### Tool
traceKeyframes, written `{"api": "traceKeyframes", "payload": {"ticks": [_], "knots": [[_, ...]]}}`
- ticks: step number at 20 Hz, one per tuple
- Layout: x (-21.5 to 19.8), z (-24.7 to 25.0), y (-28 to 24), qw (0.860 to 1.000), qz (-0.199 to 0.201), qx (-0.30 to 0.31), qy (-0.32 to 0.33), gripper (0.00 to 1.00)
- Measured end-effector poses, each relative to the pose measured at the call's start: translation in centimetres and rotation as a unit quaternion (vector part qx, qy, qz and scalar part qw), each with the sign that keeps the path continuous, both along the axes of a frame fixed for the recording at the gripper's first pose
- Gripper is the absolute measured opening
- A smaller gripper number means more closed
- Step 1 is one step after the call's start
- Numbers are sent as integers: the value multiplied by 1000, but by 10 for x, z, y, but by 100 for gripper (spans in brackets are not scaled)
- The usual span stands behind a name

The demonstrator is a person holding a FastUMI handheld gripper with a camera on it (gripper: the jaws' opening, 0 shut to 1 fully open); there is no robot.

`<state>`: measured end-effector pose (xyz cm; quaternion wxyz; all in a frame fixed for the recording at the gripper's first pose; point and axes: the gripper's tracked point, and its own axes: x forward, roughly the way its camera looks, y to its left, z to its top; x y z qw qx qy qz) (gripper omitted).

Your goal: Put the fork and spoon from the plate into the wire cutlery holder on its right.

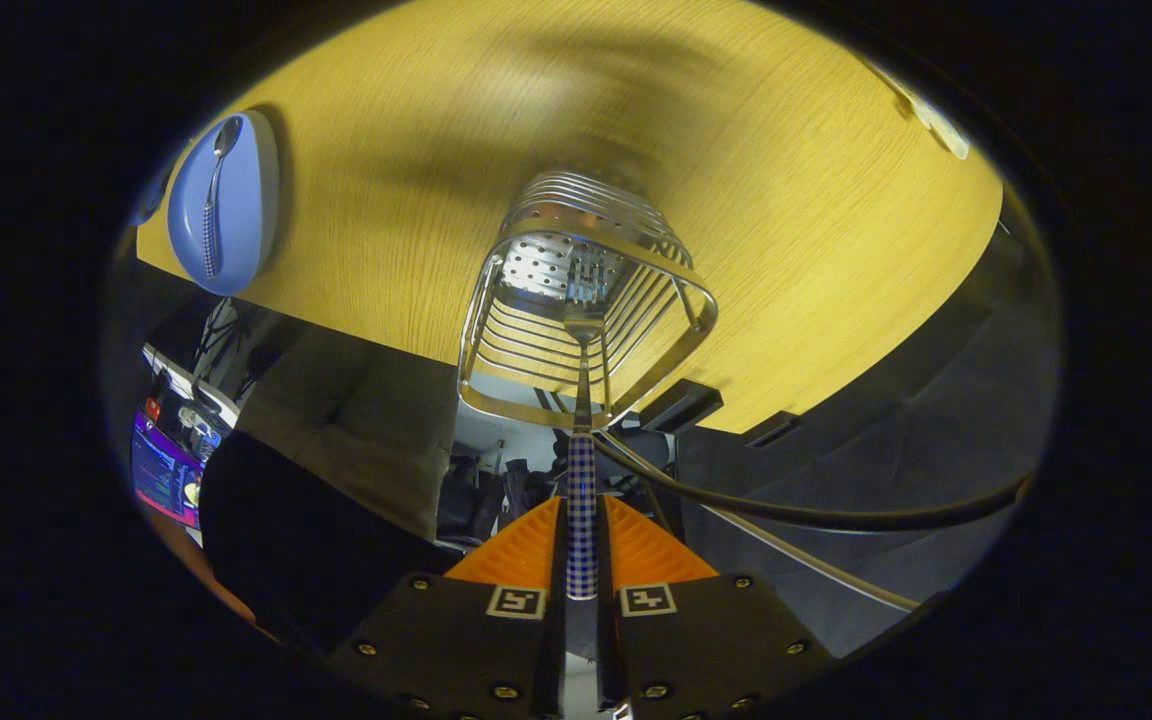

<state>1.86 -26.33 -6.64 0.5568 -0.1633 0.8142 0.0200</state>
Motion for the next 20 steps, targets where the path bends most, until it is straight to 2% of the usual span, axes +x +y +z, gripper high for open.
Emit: {"api": "traceKeyframes", "payload": {"ticks": [1,3,5,10,14,16,19,20], "knots": [[-1,4,0,1000,-2,0,-3,23],[3,11,0,1000,-3,3,-19,28],[-1,9,0,1000,-6,5,-21,42],[-16,15,4,999,-18,19,-46,42],[-43,23,8,994,-40,29,-102,42],[-53,20,11,987,-52,36,-151,42],[-60,13,26,969,-71,58,-227,97],[-65,11,33,964,-80,61,-246,97]]}}
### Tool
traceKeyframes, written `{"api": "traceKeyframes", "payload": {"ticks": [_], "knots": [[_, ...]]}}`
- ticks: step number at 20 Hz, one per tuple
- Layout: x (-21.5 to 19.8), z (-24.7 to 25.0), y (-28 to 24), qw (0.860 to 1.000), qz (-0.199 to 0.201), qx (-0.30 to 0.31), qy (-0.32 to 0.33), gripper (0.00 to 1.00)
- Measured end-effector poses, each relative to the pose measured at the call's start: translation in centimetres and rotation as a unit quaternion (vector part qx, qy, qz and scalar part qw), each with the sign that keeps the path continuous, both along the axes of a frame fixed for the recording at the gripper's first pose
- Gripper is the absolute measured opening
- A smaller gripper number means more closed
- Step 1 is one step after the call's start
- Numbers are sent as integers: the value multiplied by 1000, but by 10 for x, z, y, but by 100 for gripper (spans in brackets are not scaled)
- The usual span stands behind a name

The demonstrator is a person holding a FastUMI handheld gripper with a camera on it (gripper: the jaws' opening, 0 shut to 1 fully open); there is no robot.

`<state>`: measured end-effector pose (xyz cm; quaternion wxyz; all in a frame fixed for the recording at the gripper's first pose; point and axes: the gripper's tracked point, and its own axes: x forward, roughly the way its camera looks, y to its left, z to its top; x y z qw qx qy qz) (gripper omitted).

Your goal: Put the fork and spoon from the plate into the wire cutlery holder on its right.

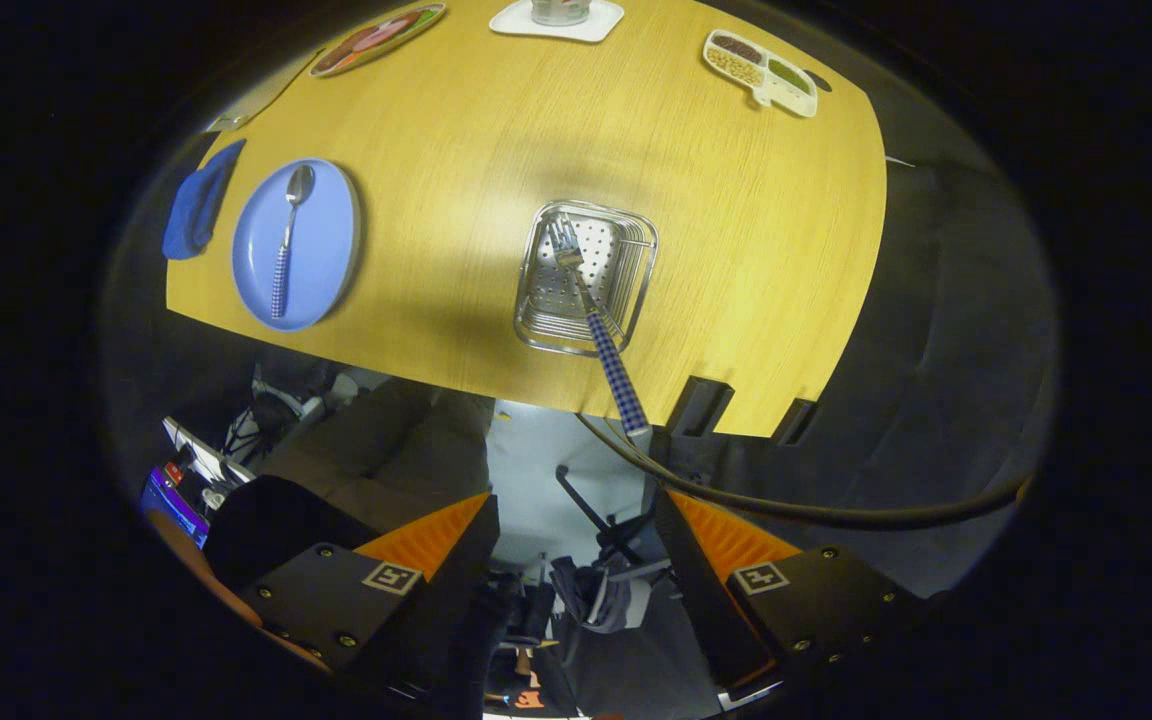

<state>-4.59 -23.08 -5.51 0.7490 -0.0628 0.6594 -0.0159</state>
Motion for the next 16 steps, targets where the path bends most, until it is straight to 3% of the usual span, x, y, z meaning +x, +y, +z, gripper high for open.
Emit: {"api": "traceKeyframes", "payload": {"ticks": [4,6,8,16], "knots": [[-21,-1,36,998,-12,-3,-60,97],[-15,-5,63,993,-7,8,-116,97],[-10,-14,90,985,-31,38,-167,97],[31,-38,205,967,-18,101,-231,98]]}}
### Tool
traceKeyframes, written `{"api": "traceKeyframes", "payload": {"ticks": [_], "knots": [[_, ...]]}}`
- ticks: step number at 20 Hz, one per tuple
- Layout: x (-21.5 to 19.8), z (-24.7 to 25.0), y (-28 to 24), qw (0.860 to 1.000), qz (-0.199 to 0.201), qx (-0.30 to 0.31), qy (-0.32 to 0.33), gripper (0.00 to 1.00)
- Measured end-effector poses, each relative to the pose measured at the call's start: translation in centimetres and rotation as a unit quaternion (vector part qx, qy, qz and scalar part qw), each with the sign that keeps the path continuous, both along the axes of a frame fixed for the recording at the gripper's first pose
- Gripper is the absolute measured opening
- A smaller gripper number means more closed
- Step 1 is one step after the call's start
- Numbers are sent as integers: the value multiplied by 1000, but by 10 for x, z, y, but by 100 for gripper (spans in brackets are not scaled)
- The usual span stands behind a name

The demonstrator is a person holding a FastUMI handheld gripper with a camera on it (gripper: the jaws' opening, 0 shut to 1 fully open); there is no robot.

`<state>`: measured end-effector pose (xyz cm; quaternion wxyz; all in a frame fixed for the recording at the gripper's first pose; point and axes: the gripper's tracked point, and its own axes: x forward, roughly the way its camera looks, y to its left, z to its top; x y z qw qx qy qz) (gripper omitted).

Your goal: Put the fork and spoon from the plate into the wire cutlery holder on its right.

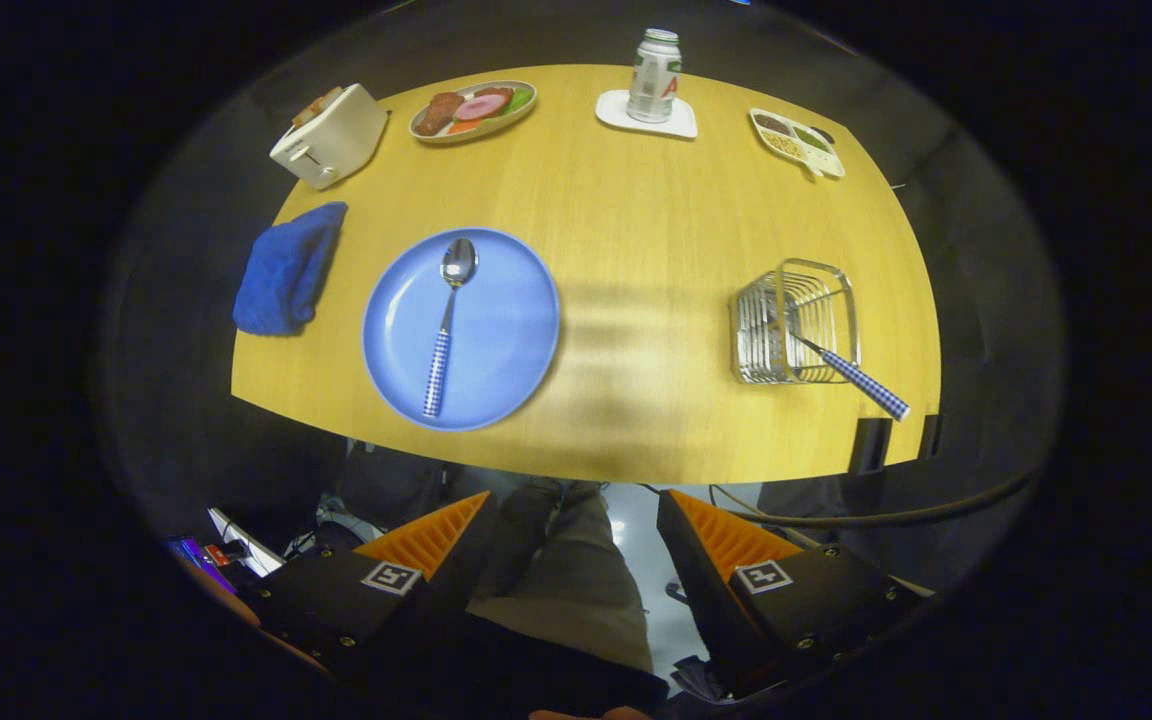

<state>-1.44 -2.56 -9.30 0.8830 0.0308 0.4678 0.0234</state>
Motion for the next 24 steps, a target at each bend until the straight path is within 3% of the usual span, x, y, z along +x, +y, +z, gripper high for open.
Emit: {"api": "traceKeyframes", "payload": {"ticks": [4,8,13,24], "knots": [[27,-12,63,1000,18,8,16,98],[58,-32,94,999,3,11,43,98],[79,-44,106,997,-14,10,81,98],[96,-55,110,996,-11,5,90,98]]}}
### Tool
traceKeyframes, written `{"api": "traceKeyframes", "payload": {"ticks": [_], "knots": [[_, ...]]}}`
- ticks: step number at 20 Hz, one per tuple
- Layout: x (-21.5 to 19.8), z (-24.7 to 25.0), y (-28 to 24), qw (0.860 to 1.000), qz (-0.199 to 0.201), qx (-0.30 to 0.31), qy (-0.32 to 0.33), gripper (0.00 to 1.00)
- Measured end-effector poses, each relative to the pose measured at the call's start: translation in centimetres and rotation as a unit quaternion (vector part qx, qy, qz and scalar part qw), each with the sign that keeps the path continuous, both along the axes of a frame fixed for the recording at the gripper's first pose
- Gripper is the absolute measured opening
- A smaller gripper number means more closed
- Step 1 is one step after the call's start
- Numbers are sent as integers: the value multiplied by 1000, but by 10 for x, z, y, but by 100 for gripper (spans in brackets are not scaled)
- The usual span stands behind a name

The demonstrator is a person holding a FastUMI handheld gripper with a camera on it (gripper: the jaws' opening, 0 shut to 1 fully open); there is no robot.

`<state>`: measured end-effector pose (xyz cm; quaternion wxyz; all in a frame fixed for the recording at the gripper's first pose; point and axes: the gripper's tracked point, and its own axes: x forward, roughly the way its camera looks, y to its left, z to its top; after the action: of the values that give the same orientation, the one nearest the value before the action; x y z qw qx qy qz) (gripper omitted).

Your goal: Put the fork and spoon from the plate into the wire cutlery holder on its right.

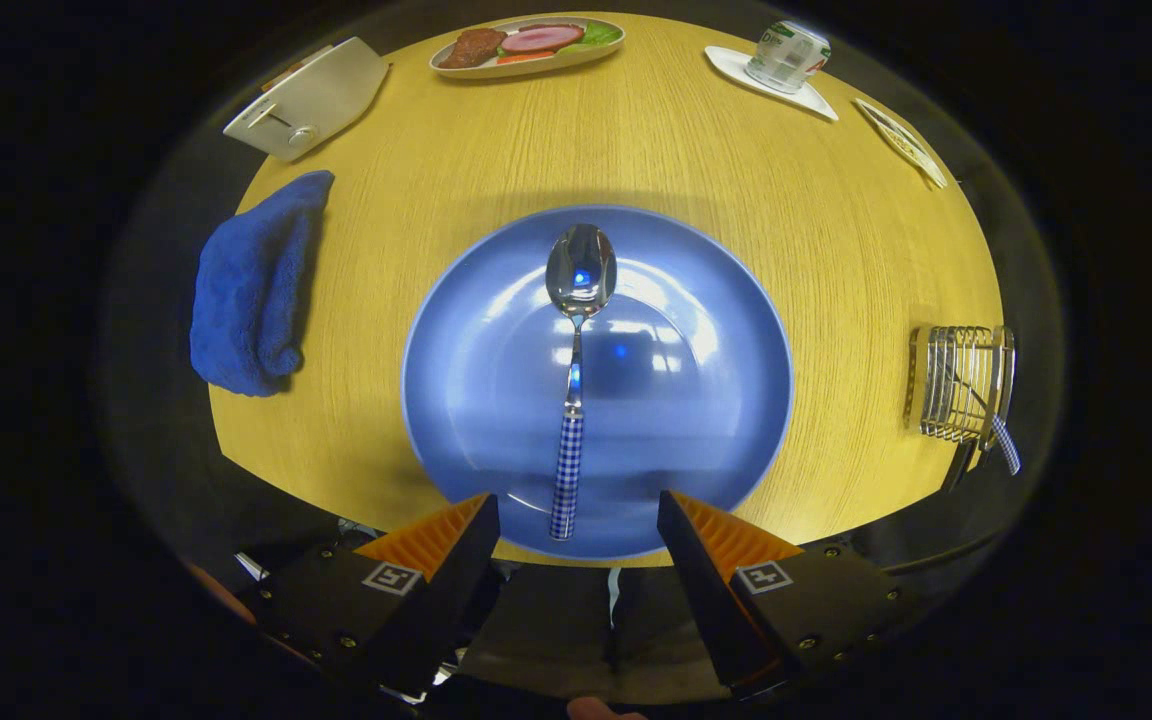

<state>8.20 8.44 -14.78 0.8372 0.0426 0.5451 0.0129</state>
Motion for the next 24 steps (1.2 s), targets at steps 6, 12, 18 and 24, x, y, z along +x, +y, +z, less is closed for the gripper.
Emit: {"api": "traceKeyframes", "payload": {"ticks": [6,12,18,24], "knots": [[10,-10,-1,1000,-4,-2,8,98],[18,-33,-2,1000,-3,-1,25,72],[19,-31,-4,999,2,-24,27,8],[9,-25,-12,997,49,-31,51,8]]}}
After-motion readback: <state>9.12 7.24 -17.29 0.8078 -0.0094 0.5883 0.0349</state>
